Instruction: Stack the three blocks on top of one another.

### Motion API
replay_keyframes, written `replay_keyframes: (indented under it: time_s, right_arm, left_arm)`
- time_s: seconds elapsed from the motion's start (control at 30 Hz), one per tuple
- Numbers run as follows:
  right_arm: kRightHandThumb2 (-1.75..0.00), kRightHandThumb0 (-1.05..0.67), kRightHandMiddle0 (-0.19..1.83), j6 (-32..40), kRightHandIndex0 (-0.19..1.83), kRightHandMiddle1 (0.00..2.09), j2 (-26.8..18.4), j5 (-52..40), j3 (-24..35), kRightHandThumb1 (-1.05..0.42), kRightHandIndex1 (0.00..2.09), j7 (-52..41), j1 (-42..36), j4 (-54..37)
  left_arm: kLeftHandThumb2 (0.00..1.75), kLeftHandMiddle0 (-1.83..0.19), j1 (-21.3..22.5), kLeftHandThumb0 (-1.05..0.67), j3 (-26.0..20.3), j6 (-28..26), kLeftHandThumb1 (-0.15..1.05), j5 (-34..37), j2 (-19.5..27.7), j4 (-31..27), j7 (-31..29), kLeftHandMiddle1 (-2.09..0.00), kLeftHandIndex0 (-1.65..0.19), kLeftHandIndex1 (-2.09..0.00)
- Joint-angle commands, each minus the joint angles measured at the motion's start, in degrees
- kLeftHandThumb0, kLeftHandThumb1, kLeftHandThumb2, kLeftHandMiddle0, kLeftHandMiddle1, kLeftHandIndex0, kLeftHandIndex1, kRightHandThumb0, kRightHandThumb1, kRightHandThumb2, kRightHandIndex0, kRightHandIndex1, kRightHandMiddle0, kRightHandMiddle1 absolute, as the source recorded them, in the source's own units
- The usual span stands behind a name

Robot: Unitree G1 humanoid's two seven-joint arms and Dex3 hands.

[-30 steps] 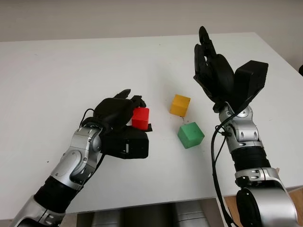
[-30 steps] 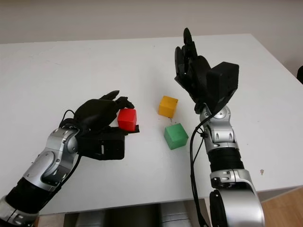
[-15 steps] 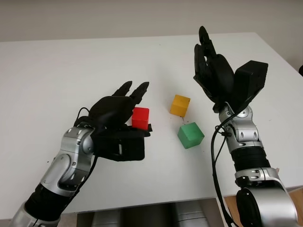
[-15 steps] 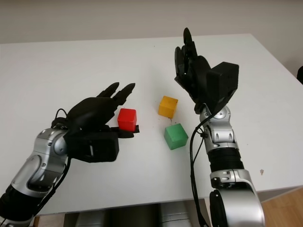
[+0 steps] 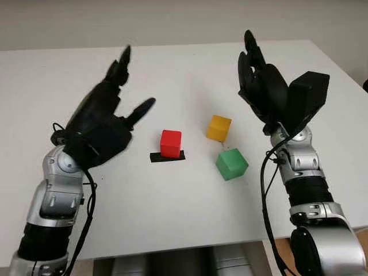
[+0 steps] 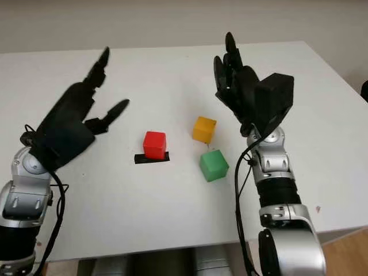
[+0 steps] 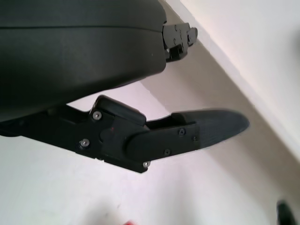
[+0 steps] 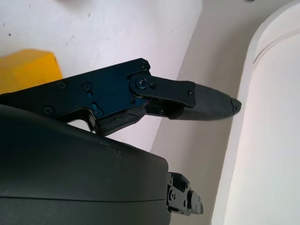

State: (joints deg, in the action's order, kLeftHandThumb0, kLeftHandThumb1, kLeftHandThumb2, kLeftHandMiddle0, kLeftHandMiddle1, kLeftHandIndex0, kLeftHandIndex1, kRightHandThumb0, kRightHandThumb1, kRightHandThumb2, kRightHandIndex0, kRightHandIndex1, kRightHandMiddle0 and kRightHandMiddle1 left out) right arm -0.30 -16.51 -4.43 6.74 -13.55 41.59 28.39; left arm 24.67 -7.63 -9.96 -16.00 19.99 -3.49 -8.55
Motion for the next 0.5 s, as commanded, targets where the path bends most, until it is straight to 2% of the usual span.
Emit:
replay_keyframes:
  time_s: [0.0,0.17,0.3,0.47]
  right_arm:
    - [-0.33,-0.74,-0.17,1.14,-0.19,0.02,-1.17,0.31,0.31,-1.05,0.00,0.32,2.00,0.25]
    - [-0.24,-0.74,-0.17,1.55,-0.19,0.03,-3.81,2.08,-0.48,-1.05,0.00,-1.22,3.54,2.44]
    - [-0.23,-0.76,-0.15,0.77,-0.18,0.05,-5.82,4.30,-1.65,-1.05,0.02,-2.35,5.11,5.08]
    - [-0.12,-0.70,-0.12,-2.55,-0.13,0.06,-8.36,4.90,-2.37,-1.03,0.06,-6.93,7.89,11.15]
  left_arm:
    - [0.68,0.15,2.38,-0.78,-2.19,1.17,1.05,2.45,-0.31,3.78,1.92,-0.04,0.12,-0.06]
    - [0.71,0.19,3.88,-0.82,-4.00,1.90,1.05,8.19,1.41,10.87,1.02,0.00,0.19,-0.01]
    - [0.68,0.19,4.58,-0.85,-4.45,2.85,1.05,10.04,1.69,15.27,2.27,0.00,0.19,0.00]
    - [0.71,0.19,5.17,-0.86,-5.47,3.35,1.05,12.99,1.48,18.64,2.76,0.00,0.19,0.00]
